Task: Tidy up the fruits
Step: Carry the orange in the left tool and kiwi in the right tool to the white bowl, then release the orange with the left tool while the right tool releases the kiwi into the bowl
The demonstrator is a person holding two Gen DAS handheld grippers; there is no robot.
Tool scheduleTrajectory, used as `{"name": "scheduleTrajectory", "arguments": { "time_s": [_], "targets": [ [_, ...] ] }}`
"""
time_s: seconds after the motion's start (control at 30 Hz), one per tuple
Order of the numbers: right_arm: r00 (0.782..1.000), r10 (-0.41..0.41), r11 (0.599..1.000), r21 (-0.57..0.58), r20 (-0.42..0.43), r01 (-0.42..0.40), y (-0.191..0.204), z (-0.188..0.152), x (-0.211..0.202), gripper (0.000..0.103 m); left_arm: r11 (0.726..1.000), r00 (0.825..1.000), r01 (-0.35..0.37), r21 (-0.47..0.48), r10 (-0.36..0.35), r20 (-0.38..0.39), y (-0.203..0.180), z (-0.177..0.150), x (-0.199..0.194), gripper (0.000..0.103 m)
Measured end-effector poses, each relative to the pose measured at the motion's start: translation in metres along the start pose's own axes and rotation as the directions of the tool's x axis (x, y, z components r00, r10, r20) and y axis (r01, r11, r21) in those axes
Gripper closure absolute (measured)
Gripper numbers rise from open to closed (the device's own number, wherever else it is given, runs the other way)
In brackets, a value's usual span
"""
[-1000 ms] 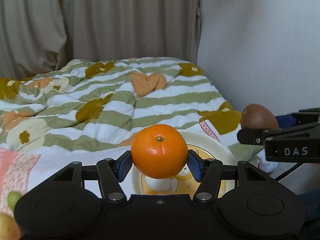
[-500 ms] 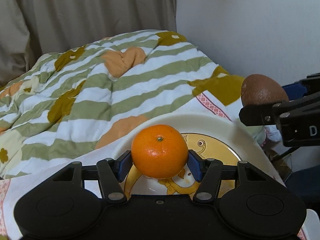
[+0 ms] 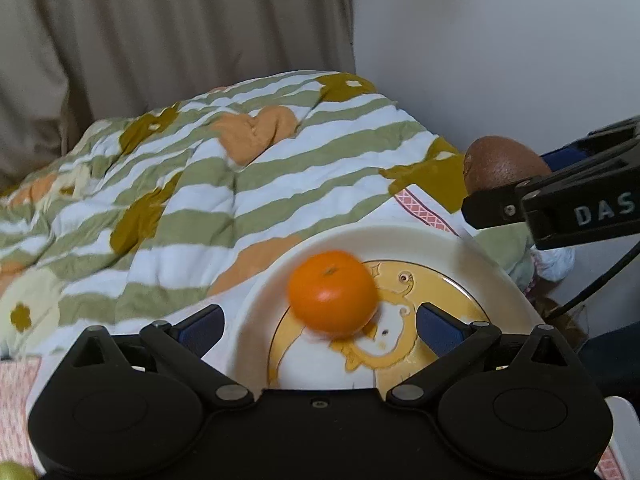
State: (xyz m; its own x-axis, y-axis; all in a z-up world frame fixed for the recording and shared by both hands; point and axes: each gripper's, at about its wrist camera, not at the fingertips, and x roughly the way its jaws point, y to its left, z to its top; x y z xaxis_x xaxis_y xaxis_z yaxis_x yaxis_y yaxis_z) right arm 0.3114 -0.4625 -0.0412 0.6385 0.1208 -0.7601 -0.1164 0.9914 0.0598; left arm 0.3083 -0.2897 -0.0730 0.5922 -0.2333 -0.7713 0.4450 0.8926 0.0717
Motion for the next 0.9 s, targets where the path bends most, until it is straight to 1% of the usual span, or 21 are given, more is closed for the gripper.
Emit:
{"name": "scheduleTrajectory", "arguments": {
  "time_s": [0.17, 0.33, 0.43, 0.53, 0.7, 0.77, 0.87, 0.9],
  "targets": [
    [0.999, 0.031, 0.999, -0.037, -0.009, -0.031, 0.017, 0.0, 0.005, 0.029, 0.996, 1.0, -0.022, -0.082, 0.022, 0.006, 0.017, -0.012, -0.023, 0.0],
    [0.999, 0.05, 0.99, -0.13, -0.004, -0.05, 0.038, -0.01, 0.014, 0.029, 0.991, 0.999, -0.029, -0.134, 0.032, 0.021, 0.028, -0.016, -0.044, 0.0],
    [0.999, 0.041, 0.981, -0.191, -0.01, -0.043, 0.049, -0.017, 0.024, 0.029, 0.987, 0.998, -0.033, -0.155, 0.04, 0.041, 0.033, -0.018, -0.057, 0.0],
    [0.999, 0.027, 0.974, -0.223, -0.023, -0.031, 0.053, -0.024, 0.033, 0.029, 0.986, 0.997, -0.046, -0.159, 0.056, 0.054, 0.033, -0.02, -0.066, 0.0],
    [0.999, -0.03, 0.949, -0.316, -0.032, 0.018, 0.061, -0.034, 0.052, 0.029, 0.983, 0.997, -0.056, -0.173, 0.065, 0.049, 0.035, -0.028, -0.073, 0.0],
    [0.999, -0.022, 0.94, -0.341, -0.025, 0.012, 0.065, -0.037, 0.055, 0.029, 0.983, 0.996, -0.061, -0.171, 0.071, 0.051, 0.035, -0.03, -0.076, 0.0],
    [0.999, -0.038, 0.928, -0.371, -0.027, 0.025, 0.069, -0.041, 0.06, 0.029, 0.983, 0.996, -0.067, -0.17, 0.077, 0.05, 0.034, -0.032, -0.079, 0.0],
    [0.999, -0.04, 0.928, -0.371, -0.026, 0.028, 0.07, -0.042, 0.06, 0.026, 0.983, 0.996, -0.068, -0.17, 0.077, 0.051, 0.034, -0.033, -0.08, 0.0]
  ]
}}
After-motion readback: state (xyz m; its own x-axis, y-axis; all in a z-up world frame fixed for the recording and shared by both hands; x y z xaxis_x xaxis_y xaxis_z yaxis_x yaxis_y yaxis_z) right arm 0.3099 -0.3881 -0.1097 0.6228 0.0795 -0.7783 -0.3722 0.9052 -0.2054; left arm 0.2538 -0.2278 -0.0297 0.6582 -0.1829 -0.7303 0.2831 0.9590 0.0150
